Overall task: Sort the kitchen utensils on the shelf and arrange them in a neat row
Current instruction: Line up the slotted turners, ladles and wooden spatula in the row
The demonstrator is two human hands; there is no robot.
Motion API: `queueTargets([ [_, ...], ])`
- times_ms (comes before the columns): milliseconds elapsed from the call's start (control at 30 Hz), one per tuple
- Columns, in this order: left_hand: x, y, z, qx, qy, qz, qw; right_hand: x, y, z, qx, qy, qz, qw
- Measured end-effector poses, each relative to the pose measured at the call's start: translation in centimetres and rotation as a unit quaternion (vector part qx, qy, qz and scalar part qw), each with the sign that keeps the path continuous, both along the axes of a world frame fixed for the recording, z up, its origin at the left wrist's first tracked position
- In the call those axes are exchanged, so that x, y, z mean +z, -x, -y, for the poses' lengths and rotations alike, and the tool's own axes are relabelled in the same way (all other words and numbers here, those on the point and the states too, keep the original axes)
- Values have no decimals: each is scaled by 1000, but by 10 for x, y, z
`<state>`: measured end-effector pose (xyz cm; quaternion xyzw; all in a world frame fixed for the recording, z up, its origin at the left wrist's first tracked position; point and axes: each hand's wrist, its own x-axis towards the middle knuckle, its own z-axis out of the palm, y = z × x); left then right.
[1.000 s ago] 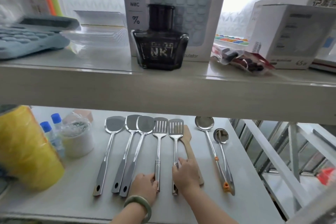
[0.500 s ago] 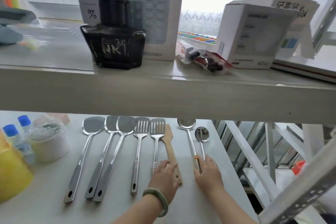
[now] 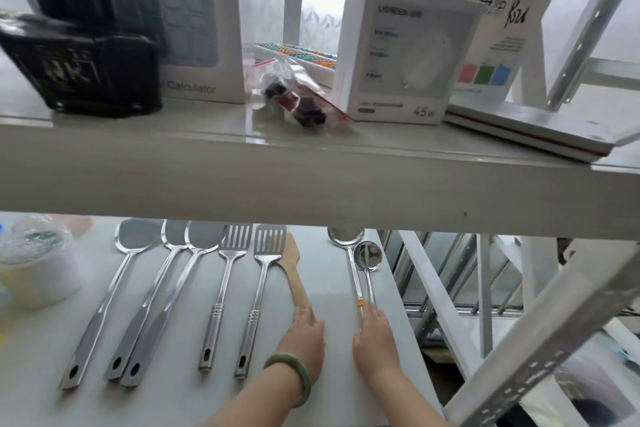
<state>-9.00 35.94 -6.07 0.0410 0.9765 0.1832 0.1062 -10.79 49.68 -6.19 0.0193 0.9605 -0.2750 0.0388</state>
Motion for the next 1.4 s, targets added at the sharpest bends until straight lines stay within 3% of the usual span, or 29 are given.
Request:
queueTargets([
  [167,-1,-2,-15,-45,14,15,999,2,-2,-7,-15,13,-12,1000],
  [267,1,-8,-14,-81,7,-18,996,3,-3,-6,-14,8,-8,1000],
  [467,9,-16,4,-115,-79,-43,989,8,-5,7,-12,19,12,1000],
  [567,9,-12,27,8,-92,-152,984,9,-7,16,-13,18,6,1000],
  [633,11,-11,47,97,-27,-192,976,9,-8,20,-17,14,6,1000],
  [700,17,-12,63,151,5,-156,976,11,-9,23,-18,14,8,1000],
  [800,13,-8,78,154,-1,-89,984,16,-10,30,-15,19,9,1000],
  [1067,8,-3,91,205,2,-66,976,17,-12,50,14,30,30,999],
  [1100,9,-3,94,210,3,-64,976,17,-13,53,11,15,28,999],
  [1167,9,-2,99,218,2,-62,974,11,-16,60,-2,-74,-81,994],
  [1267,9,-5,102,211,5,-70,975,9,-22,72,58,-136,-160,976],
  [1400,9,-11,101,198,4,-84,977,15,-26,87,76,-183,-99,975],
])
